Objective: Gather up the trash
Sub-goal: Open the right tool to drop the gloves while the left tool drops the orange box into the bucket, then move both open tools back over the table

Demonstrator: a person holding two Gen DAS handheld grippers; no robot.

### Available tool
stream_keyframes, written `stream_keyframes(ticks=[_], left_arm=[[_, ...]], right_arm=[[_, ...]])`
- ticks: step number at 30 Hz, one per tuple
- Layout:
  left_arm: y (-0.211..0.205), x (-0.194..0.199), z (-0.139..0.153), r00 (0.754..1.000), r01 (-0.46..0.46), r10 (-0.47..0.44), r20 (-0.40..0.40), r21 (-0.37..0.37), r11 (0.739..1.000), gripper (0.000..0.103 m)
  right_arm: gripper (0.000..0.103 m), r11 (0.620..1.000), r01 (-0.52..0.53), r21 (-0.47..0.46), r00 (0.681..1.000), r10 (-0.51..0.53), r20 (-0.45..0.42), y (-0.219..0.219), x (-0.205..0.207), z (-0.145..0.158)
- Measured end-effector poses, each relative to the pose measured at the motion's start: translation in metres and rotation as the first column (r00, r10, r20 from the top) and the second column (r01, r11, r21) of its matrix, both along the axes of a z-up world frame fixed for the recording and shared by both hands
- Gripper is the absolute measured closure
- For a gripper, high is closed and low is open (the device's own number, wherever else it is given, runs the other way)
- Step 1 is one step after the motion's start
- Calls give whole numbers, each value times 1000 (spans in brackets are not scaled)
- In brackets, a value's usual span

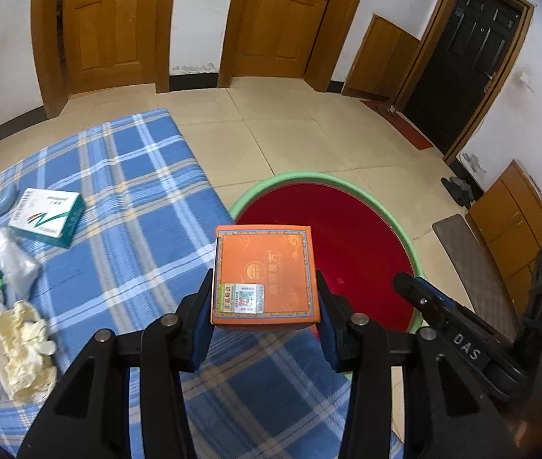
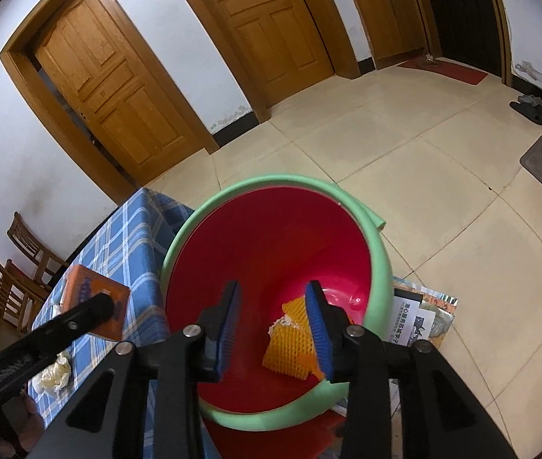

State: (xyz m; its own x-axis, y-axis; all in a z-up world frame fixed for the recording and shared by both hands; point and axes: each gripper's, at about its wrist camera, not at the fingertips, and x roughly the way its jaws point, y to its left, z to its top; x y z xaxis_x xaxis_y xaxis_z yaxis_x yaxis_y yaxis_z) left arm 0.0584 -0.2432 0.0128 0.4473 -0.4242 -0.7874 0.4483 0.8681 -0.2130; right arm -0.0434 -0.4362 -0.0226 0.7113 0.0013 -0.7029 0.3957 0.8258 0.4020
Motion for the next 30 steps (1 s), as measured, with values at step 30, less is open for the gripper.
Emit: stream_keyframes(ticks=[30], left_arm=[[-35, 0, 4, 997, 70, -70, 18, 8, 997, 48]], right_arm=[[40, 998, 56, -5, 998, -56, 26, -12, -21, 14]])
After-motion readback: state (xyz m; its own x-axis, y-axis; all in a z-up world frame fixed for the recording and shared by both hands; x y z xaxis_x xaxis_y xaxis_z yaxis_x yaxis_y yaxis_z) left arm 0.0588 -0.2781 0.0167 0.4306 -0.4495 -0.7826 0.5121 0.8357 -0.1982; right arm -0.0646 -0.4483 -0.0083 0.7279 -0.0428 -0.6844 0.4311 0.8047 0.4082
